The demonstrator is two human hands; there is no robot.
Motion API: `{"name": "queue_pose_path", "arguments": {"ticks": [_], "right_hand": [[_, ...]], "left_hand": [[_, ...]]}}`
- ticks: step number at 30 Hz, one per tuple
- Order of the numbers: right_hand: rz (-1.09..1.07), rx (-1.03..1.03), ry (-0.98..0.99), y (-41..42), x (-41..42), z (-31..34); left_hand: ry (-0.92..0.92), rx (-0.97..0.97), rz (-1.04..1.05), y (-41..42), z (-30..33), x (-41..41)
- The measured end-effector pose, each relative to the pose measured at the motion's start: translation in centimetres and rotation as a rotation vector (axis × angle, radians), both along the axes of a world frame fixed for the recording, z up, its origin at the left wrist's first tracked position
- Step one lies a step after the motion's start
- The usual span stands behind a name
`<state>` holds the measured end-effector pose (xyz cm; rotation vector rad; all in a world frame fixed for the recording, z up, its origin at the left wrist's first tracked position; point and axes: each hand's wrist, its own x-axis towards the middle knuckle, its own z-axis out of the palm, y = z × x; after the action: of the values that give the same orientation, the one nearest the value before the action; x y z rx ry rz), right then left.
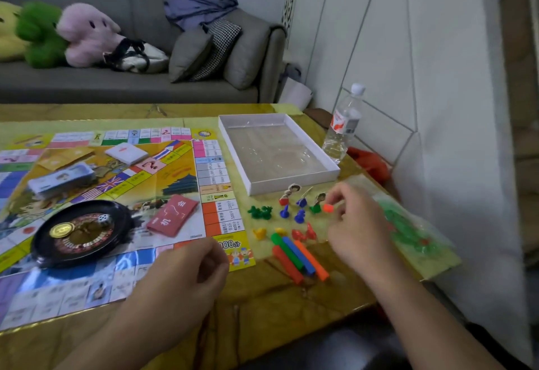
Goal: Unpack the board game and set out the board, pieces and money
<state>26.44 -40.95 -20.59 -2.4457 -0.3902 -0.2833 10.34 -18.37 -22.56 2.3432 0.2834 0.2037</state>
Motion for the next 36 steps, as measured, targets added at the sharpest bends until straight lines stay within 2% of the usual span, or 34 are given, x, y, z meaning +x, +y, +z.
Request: {"name": "queue_pose_path", "arguments": {"ticks": [5, 9, 14, 16, 19, 21, 23, 27, 36], "right_hand": [[0.070, -0.149, 0.049, -1.4, 6.3, -1.0], [0.132, -0.182, 0.113, -1.3, 8.6, -2.5], [0.082, -0.148, 0.068, -1.0, 9.3, -3.4], [0.061, -0.132, 0.061, -1.0, 8.9, -2.7], [0.064, -0.066, -0.053, -0.7, 7.0, 0.1], [0.160, 0.042, -0.089, 0.8, 4.4, 2.1], [0.325, 0.088, -0.008, 3.7, 1.2, 2.7], [0.528, 0.016, 0.106, 8.5, -2.0, 0.4], [0.586, -0.115, 0.231, 11.0, -2.8, -1.1]], "left_hand": [[0.011, -0.016, 0.021, 0.0, -0.3, 0.5], [0.027, -0.020, 0.025, 0.3, -0.9, 0.9], [0.030, -0.050, 0.044, 0.8, -1.3, 1.4], [0.026, -0.057, 0.057, 0.8, -1.2, 1.6], [-0.019, -0.065, 0.071, 1.3, -0.8, 2.0], [-0.076, -0.107, 0.082, 1.9, -0.4, 2.3], [-0.117, -0.138, 0.057, 2.2, 0.1, 2.6], [-0.163, -0.114, 0.018, 2.2, -0.1, 2.8], [-0.171, 0.041, 0.097, 3.7, -2.0, 3.9]]}}
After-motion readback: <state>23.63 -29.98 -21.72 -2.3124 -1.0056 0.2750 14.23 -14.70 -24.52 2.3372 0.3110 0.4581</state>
